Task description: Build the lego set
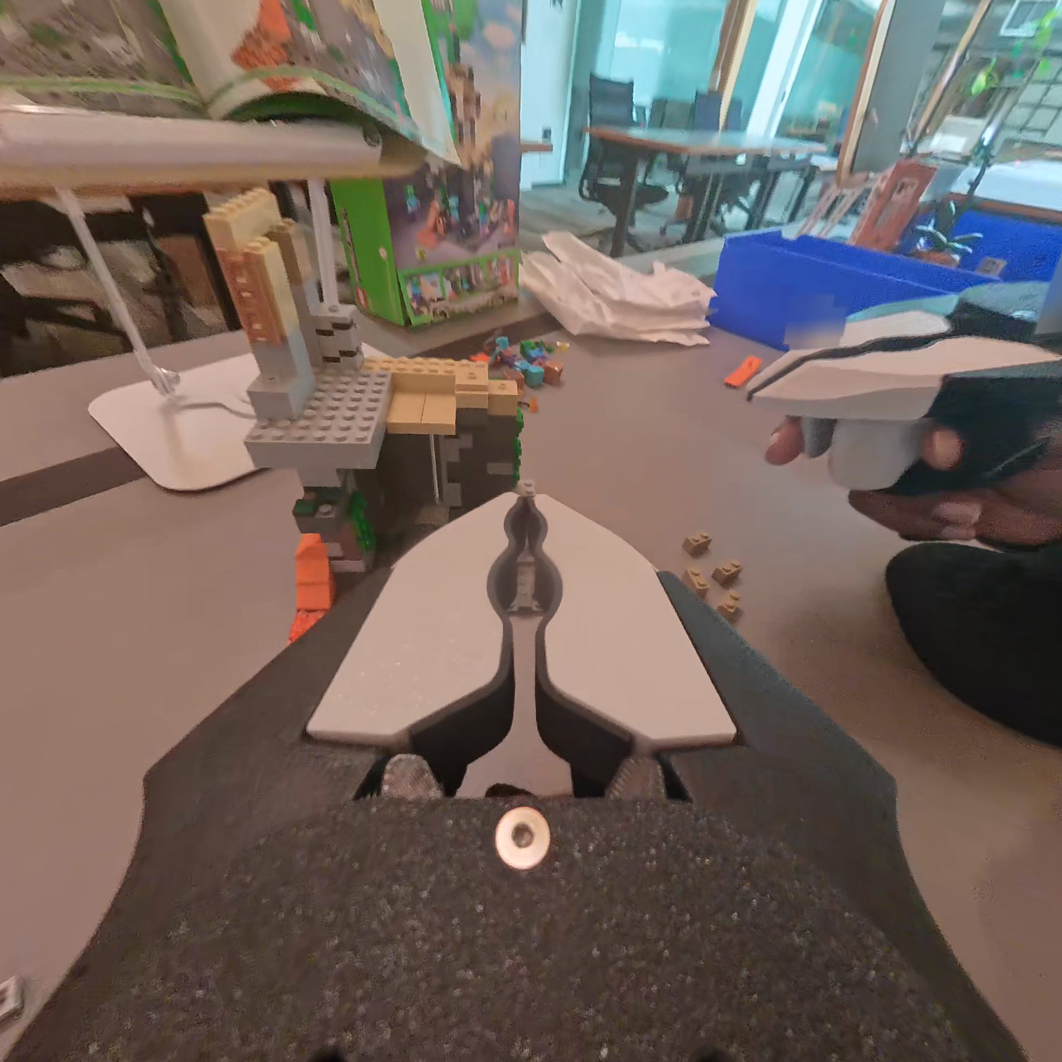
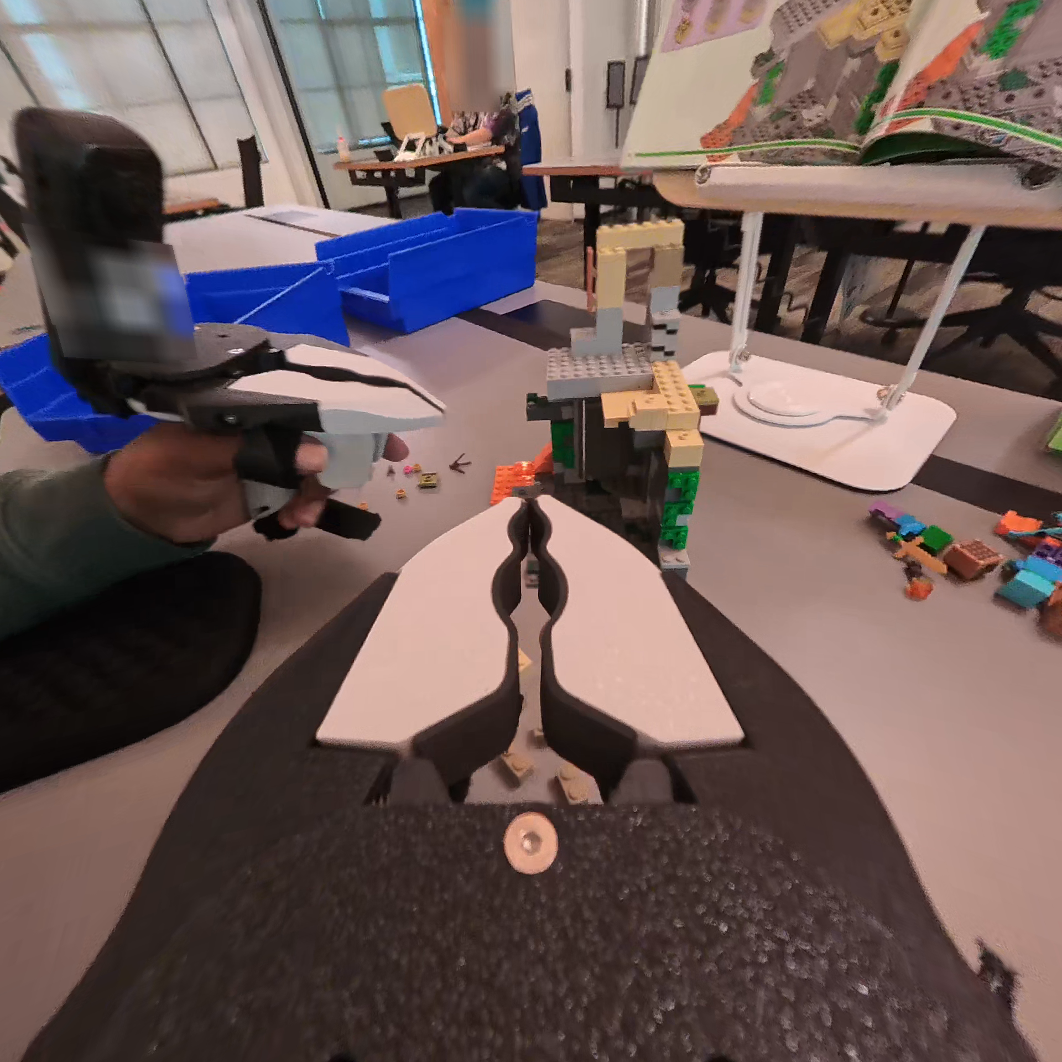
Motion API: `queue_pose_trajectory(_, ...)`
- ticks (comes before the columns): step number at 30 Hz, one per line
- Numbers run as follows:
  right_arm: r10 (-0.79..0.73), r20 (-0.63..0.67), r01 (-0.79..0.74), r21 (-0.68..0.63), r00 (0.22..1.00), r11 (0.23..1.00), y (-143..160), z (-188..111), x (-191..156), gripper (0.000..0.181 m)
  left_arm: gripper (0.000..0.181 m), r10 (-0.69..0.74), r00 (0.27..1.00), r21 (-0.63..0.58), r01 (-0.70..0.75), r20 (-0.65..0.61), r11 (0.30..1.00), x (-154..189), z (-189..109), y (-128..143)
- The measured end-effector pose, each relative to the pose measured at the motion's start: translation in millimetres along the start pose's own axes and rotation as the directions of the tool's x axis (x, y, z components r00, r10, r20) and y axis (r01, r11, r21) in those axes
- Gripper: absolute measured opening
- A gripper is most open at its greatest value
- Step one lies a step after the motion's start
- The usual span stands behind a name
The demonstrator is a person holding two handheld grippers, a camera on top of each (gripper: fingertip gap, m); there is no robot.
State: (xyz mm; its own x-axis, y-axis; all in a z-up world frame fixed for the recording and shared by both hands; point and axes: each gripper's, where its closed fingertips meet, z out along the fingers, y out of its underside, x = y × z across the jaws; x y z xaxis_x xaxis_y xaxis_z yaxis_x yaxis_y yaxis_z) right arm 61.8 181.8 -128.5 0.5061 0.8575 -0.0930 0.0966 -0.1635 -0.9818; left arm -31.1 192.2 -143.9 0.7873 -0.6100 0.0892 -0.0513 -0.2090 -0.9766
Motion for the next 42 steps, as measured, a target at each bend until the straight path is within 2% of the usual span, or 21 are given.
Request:
queue_pose_trajectory(2,-0.027,-0.022,0.027,0.026,0.999,0.999,9.3,3.0,7.3,0.0,0.0,0.049,0.998,0.032,-0.05,0.033,0.998,-2.0,-4.3,4.6)
queue_pose_trajectory(5,-0.043,-0.021,0.044,0.05,0.999,0.998,18.1,5.0,14.0,0.0,0.0,0.108,0.993,0.018,-0.109,0.049,0.994,-0.4,-8.9,15.5)
queue_pose_trajectory(8,-0.031,-0.039,0.035,0.09,0.999,0.995,16.7,2.5,20.6,0.0,0.0,0.094,0.995,0.044,-0.095,0.036,0.994,2.8,-10.6,15.5)
queue_pose_trajectory(15,-0.005,-0.052,0.014,0.172,0.999,0.985,14.6,-13.7,17.8,0.0,0.0,0.068,0.998,-0.03,-0.068,-0.003,0.997,9.5,-5.9,34.3)
queue_pose_trajectory(19,-0.004,-0.026,0.008,0.178,1.0,0.984,14.4,-15.1,11.9,0.0,0.0,0.058,0.998,-0.063,-0.057,0.008,0.996,6.0,-5.9,41.6)
queue_pose_trajectory(24,-0.085,-0.019,0.087,0.154,0.996,0.984,16.4,-11.2,3.3,0.0,0.0,0.037,0.999,-0.054,-0.035,0.025,0.998,0.3,-6.2,39.4)
queue_pose_trajectory(29,-0.09,-0.02,0.092,0.149,0.996,0.985,16.1,-11.1,3.0,0.0,0.001,0.035,0.999,-0.062,-0.033,0.027,0.998,-0.3,-7.3,40.3)
queue_pose_trajectory(42,-0.1,-0.043,0.105,0.132,0.994,0.986,11.4,-10.0,4.2,0.0,0.001,0.137,0.986,-0.094,-0.129,0.089,0.987,-2.5,-5.8,38.4)
